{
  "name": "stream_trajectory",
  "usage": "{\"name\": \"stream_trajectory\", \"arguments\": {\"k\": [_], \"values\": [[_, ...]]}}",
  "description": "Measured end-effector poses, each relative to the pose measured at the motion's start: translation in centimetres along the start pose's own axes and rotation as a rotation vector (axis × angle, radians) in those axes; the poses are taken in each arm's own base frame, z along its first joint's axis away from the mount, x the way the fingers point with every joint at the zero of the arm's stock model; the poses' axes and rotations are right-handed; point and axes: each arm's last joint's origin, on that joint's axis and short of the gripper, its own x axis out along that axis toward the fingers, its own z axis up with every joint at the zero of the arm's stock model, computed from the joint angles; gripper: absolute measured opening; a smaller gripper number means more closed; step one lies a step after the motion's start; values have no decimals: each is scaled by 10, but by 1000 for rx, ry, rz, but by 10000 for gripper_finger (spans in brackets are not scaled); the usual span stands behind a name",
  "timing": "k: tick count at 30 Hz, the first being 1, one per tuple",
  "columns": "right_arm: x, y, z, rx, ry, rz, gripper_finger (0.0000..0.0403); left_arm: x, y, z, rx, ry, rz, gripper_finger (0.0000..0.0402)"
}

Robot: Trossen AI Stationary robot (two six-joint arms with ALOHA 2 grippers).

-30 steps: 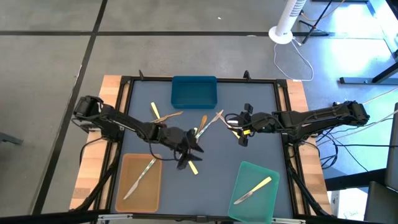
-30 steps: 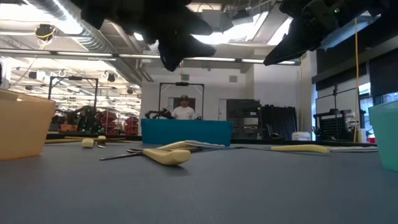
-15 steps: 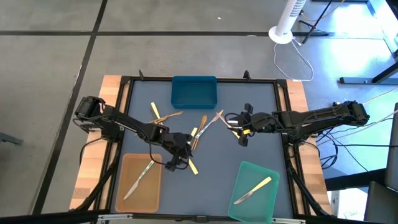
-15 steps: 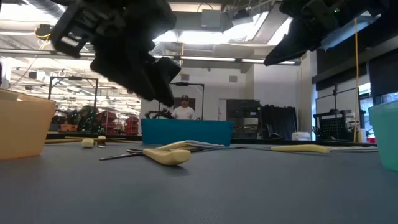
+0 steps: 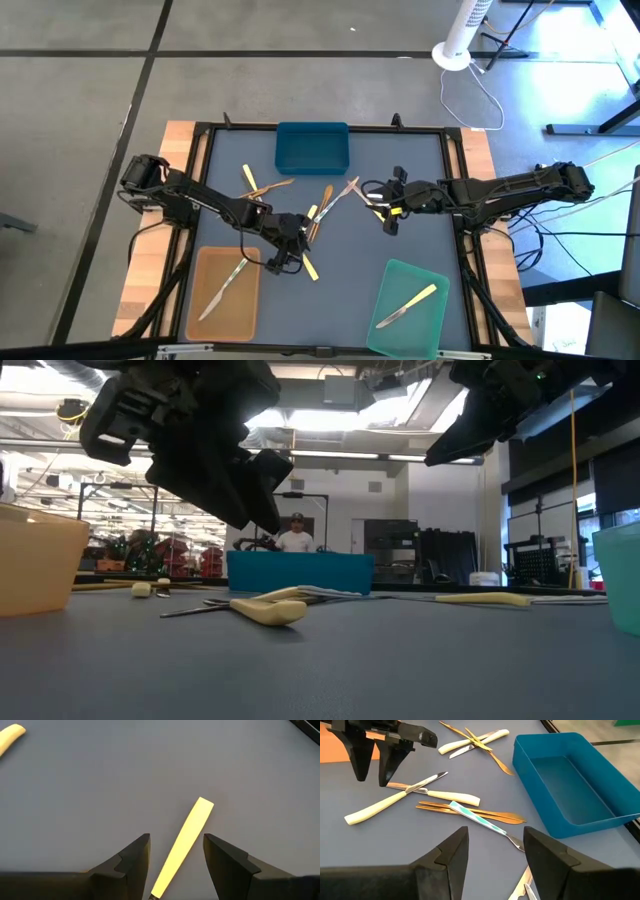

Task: Sort silverware by color (type)
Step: Put the yellow knife into the green bin

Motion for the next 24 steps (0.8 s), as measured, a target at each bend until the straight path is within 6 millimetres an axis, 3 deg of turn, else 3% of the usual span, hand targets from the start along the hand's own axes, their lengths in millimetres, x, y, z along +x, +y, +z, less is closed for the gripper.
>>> {"name": "stream_trajectory", "arguments": {"k": [7, 12, 17, 24], "values": [[0, 0, 0, 0, 0, 0, 179, 2, 1, 3, -32, -6, 1, 179], [0, 0, 0, 1, -2, 0, 179, 14, 5, 20, -33, 8, -9, 179], [0, 0, 0, 1, -1, 1, 179, 31, 9, 27, -50, 163, -46, 179], [0, 0, 0, 0, 0, 1, 179, 39, 10, 24, -18, 287, -75, 179]]}}
